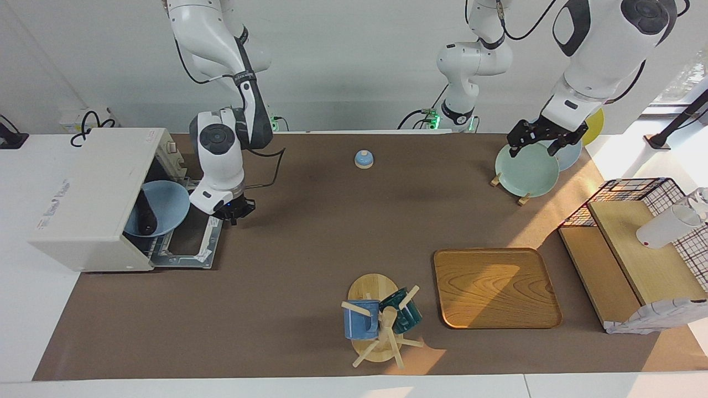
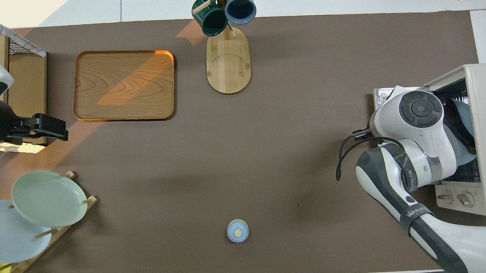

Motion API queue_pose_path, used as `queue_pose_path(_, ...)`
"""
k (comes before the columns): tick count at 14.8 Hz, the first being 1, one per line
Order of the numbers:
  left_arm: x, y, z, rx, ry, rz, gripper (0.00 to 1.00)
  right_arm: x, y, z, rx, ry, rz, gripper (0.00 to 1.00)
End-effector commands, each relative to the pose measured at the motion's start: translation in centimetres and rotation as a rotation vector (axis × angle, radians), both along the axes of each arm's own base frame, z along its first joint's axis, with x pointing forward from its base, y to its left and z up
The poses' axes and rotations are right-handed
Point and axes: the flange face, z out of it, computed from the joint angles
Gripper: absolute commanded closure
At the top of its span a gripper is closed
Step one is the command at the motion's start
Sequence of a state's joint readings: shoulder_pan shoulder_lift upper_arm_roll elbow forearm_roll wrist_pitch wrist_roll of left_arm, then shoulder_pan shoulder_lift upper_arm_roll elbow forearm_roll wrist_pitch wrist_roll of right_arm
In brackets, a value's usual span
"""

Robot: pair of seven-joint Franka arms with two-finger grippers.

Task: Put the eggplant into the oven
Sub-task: 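Push the oven door shut with the right gripper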

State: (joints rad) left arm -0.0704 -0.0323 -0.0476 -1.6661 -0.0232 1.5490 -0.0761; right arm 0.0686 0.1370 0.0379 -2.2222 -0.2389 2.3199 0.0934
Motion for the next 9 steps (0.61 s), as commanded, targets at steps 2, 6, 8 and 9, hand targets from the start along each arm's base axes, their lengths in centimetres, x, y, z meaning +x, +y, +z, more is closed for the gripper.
queue_pose_path(2, -0.6, 0.4, 0.4, 0.015, 0.001, 0.001, 0.00, -0.7, -1.2, -0.2, -0.008, -0.011, 0.000, 1.00)
queue_pose_path(6, -0.6, 0.4, 0.4, 0.015, 0.001, 0.001, 0.00, -0.7, -1.2, -0.2, -0.030, 0.003, 0.086, 1.00)
queue_pose_path(8, -0.6, 0.4, 0.5, 0.015, -0.001, 0.001, 0.00, -0.3, -1.2, 0.5, -0.102, 0.019, 0.156, 1.00)
queue_pose_path(9, -0.6, 0.4, 0.5, 0.015, -0.001, 0.001, 0.00, 0.4, -1.6, 1.6, -0.147, 0.049, 0.188, 1.00)
